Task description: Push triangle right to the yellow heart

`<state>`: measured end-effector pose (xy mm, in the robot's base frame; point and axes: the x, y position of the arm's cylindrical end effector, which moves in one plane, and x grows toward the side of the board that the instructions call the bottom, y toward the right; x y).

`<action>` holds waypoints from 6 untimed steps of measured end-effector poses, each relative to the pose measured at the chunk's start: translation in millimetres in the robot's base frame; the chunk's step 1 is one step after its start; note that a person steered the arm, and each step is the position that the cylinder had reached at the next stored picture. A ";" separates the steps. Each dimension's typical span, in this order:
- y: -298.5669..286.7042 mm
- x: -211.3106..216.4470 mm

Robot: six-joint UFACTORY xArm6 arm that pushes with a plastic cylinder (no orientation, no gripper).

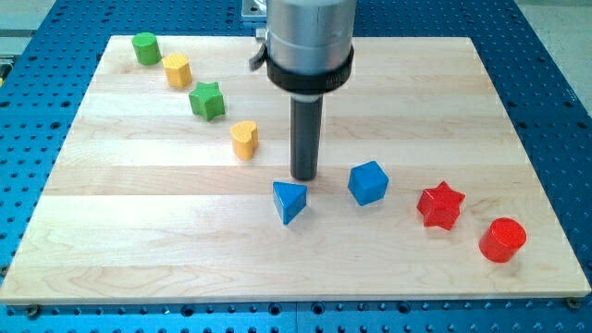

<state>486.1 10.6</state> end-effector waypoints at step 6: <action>-96.5 -7.7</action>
<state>478.3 -85.9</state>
